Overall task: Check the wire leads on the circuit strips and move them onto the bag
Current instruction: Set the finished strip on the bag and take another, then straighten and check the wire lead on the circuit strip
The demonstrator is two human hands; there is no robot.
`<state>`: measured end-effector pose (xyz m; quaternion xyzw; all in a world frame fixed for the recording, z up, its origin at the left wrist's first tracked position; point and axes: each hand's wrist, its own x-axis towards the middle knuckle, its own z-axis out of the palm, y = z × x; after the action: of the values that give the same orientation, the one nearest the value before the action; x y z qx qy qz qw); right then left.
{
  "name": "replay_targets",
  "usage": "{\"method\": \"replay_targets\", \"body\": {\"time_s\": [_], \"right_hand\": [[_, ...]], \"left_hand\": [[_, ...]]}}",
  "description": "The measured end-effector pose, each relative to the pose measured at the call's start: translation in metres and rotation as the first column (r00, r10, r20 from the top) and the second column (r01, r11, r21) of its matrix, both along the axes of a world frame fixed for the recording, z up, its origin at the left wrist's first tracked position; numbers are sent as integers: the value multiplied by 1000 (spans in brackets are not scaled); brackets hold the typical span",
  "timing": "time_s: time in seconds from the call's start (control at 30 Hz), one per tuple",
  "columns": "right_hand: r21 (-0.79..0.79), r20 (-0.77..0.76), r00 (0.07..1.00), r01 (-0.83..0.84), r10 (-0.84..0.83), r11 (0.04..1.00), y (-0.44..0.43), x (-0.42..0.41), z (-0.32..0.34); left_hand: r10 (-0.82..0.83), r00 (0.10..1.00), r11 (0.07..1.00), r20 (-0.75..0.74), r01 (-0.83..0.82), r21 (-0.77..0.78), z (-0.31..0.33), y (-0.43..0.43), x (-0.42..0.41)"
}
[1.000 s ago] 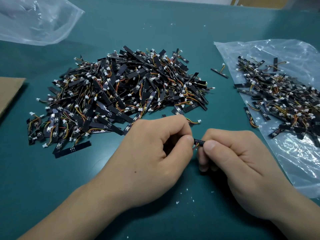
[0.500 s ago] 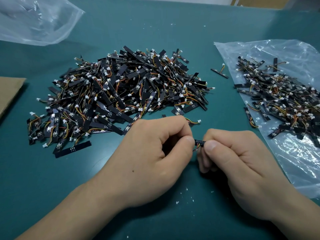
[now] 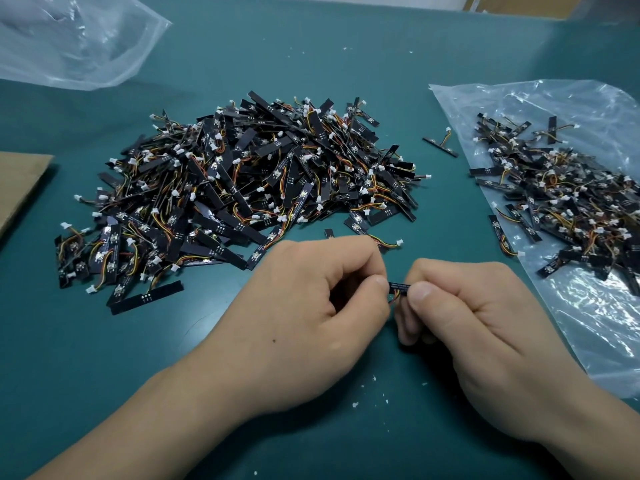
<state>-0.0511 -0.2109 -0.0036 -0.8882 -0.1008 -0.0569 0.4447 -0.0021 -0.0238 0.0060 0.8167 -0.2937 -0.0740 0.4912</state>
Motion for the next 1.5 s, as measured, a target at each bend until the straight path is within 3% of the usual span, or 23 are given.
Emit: {"method": "replay_targets", "body": {"time_s": [0.3, 0.77, 0.83, 0.9, 1.0, 1.07, 1.13, 1.23, 1.3, 1.5], "right_hand": [[109, -2, 1000, -25, 26, 994, -2, 0, -1], [120, -22, 991, -127, 130, 985, -4, -3, 2], [174, 9, 998, -63, 62, 983, -3, -3, 1], [310, 70, 991, 85, -112, 947, -2, -1, 0], [469, 49, 963, 211, -263, 858, -1, 3, -1], [389, 22, 974, 200, -226, 899, -1, 2, -4], [181, 41, 989, 133, -143, 974, 1, -1, -5], [-85, 54, 995, 91, -87, 992, 3, -3, -7], [-112, 50, 994, 99, -94, 989, 3, -2, -8], [8, 52, 986, 157, -157, 988, 4, -1, -8]], "left_hand": [[28, 1000, 997, -13, -29, -71, 0, -1, -1], [39, 999, 983, 28, -33, -178, 1, 0, 0], [134, 985, 969, 111, -106, -224, 2, 1, 0], [298, 934, 941, 199, -252, -226, 2, 3, 3], [425, 845, 903, 323, -422, -85, -1, 8, 10], [363, 837, 899, 409, -430, 80, -5, 8, 13], [284, 860, 891, 423, -400, 214, -7, 7, 12], [198, 888, 879, 415, -348, 325, -9, 6, 12], [189, 885, 879, 425, -345, 328, -12, 6, 13], [182, 858, 876, 480, -364, 317, -17, 6, 11]]}}
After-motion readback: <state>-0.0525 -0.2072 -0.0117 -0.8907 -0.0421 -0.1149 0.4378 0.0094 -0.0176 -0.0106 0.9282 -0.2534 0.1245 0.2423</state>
